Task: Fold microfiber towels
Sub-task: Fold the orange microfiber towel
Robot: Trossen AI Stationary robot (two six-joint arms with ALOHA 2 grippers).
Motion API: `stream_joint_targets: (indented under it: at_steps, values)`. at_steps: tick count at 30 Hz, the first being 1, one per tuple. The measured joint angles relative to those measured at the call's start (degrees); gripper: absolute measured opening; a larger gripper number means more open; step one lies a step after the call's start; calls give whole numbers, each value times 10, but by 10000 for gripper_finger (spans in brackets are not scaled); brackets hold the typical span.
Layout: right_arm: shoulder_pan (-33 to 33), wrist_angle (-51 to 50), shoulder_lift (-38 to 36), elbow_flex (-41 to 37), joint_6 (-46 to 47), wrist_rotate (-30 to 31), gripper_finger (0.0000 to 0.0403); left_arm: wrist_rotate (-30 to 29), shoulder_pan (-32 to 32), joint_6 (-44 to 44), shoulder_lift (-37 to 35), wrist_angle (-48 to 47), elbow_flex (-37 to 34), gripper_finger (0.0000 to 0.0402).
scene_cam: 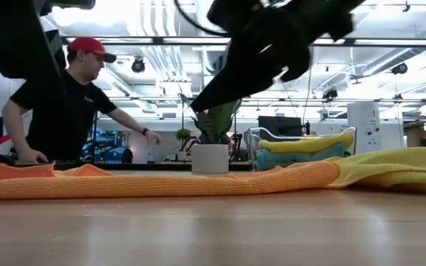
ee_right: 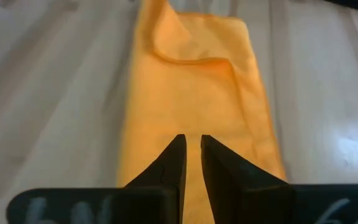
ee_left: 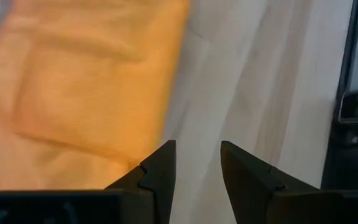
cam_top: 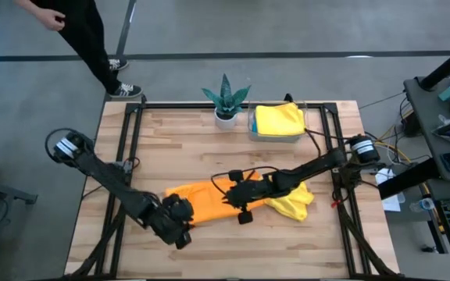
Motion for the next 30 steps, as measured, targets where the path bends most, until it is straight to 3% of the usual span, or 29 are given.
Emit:
stream_joint_targets:
  at_steps: [5,11,22,30]
  values:
    - [19,60,-36,-61,14,31,43,22,-2,-1,59,0,35,112]
    - [31,91,-49,-102,16,59,43,53,-3,-23,66,1,41,115]
    - [32,134,-49,-112,16,73,43,30,-2,10,61,-29,37,216]
    - [32,135,-49,-112,20,75,43,29,15,-73,72,-75,37,210]
